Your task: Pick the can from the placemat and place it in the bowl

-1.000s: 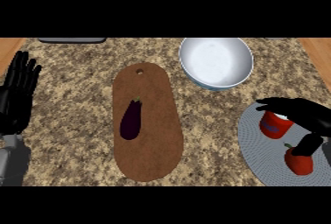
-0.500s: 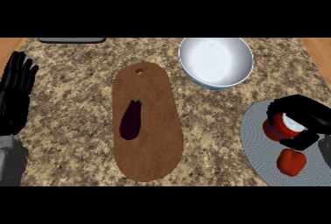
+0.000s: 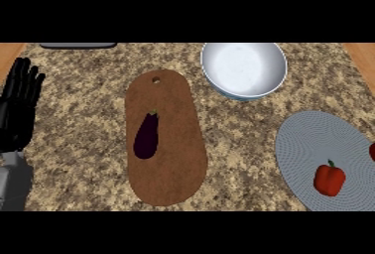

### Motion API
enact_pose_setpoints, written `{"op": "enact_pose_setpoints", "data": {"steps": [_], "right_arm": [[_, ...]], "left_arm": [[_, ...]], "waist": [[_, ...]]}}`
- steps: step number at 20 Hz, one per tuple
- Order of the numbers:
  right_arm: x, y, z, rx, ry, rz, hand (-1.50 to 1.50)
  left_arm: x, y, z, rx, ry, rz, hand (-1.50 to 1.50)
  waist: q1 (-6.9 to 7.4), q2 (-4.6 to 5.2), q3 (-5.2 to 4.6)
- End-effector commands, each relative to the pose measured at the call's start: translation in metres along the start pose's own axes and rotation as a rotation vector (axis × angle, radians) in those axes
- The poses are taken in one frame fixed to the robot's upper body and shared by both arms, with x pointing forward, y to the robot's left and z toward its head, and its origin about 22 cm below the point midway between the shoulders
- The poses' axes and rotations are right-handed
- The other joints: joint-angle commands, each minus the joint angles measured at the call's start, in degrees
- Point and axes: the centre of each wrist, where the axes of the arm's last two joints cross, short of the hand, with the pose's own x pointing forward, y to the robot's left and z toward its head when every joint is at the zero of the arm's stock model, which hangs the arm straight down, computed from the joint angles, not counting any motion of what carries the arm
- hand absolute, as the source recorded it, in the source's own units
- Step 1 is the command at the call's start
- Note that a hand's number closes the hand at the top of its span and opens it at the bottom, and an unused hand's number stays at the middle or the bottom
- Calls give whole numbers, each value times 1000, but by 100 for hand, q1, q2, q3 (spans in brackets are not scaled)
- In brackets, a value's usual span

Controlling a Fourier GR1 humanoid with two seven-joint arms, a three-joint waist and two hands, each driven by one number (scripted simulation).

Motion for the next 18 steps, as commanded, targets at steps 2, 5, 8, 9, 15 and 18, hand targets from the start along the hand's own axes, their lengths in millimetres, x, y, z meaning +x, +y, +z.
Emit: {"op": "enact_pose_setpoints", "data": {"steps": [2, 5, 8, 9, 15, 18], "right_arm": [[-55, -43, 39, -117, 308, -42, 150], [-61, -62, 42, -237, 350, -37, 150], [-69, -89, 56, -312, 323, -48, 150], [-55, -97, 46, -314, 271, -57, 150], [-37, -164, 65, -465, 38, -116, 150], [-14, -157, 43, -502, -31, -200, 150]], "left_arm": [[4, -8, 1, -14, -17, -4, 0], [3, 3, -2, -19, -6, 4, 0], [1, -9, -1, -9, 3, 1, 0], [4, 2, -9, 1, 2, 2, 0], [8, 7, -1, -1, 4, -20, 0], [12, -7, 10, -4, 6, 2, 0]], "waist": [[167, 6, 11], [172, -3, 5], [115, -23, 1], [52, -46, -8], [37, -87, -14], [38, -94, -12]]}}
